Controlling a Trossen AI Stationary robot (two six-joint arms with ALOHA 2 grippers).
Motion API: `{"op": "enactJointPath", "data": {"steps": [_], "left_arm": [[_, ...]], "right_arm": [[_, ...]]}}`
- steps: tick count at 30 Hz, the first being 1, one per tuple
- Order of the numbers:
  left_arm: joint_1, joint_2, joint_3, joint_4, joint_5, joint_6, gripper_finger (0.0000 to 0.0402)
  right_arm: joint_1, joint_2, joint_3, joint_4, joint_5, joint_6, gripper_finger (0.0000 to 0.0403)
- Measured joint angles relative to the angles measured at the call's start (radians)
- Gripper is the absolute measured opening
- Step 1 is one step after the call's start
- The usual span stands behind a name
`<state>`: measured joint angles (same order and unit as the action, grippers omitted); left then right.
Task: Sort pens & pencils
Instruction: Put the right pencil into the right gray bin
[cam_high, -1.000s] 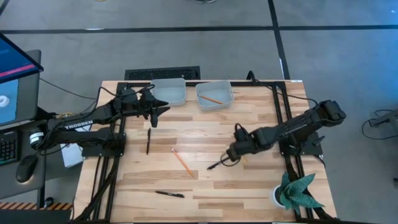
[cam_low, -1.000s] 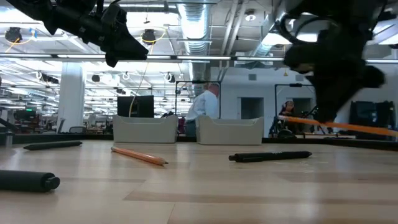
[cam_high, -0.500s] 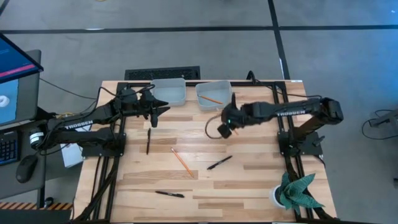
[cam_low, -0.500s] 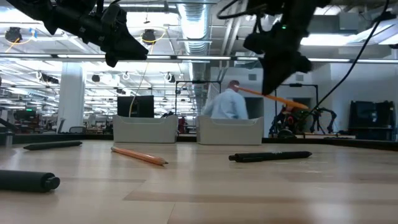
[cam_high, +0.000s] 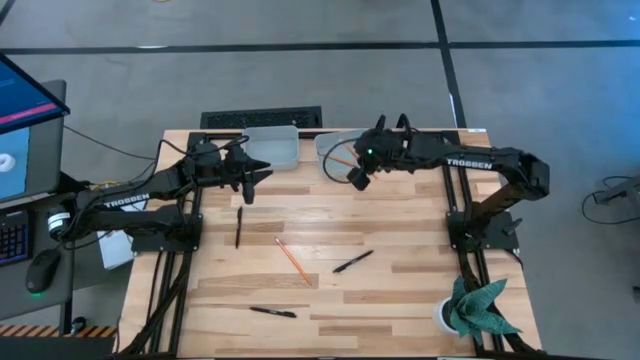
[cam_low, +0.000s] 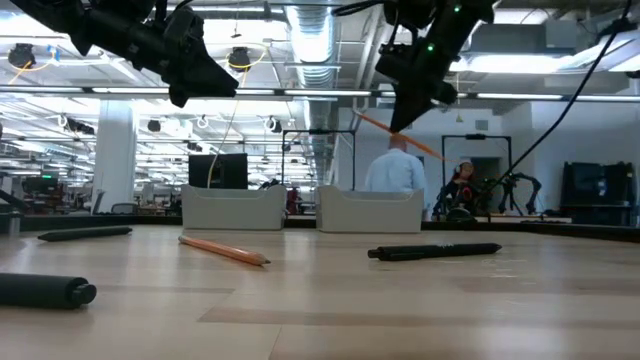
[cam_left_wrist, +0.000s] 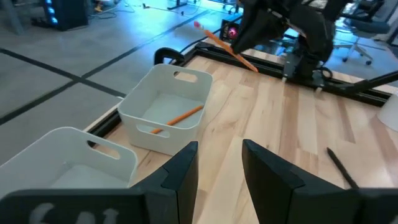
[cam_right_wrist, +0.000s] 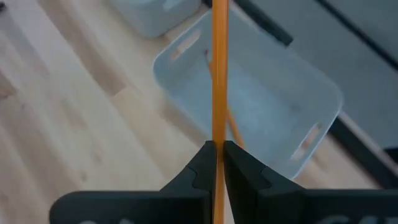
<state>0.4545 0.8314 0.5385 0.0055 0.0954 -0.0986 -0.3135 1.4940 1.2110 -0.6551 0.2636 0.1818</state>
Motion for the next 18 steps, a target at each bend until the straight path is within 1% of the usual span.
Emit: {"op": "enactJointPath", "data": {"steps": [7, 12, 18], "left_arm": [[0.0, 0.0, 0.0, 0.0, -0.057, 0.001, 0.0114], [0.0, 0.0, 0.0, 0.0, -0.059, 0.015, 0.0114], [0.0, 0.0, 0.0, 0.0, -0.082, 0.016, 0.0114]], "right_arm": [[-0.075, 0.0, 0.0, 0.103, -0.004, -0.079, 0.0048], [-0.125, 0.0, 0.0, 0.131, -0.004, -0.09, 0.0048], [-0.16, 0.0, 0.0, 0.187, -0.004, -0.144, 0.0048]]}}
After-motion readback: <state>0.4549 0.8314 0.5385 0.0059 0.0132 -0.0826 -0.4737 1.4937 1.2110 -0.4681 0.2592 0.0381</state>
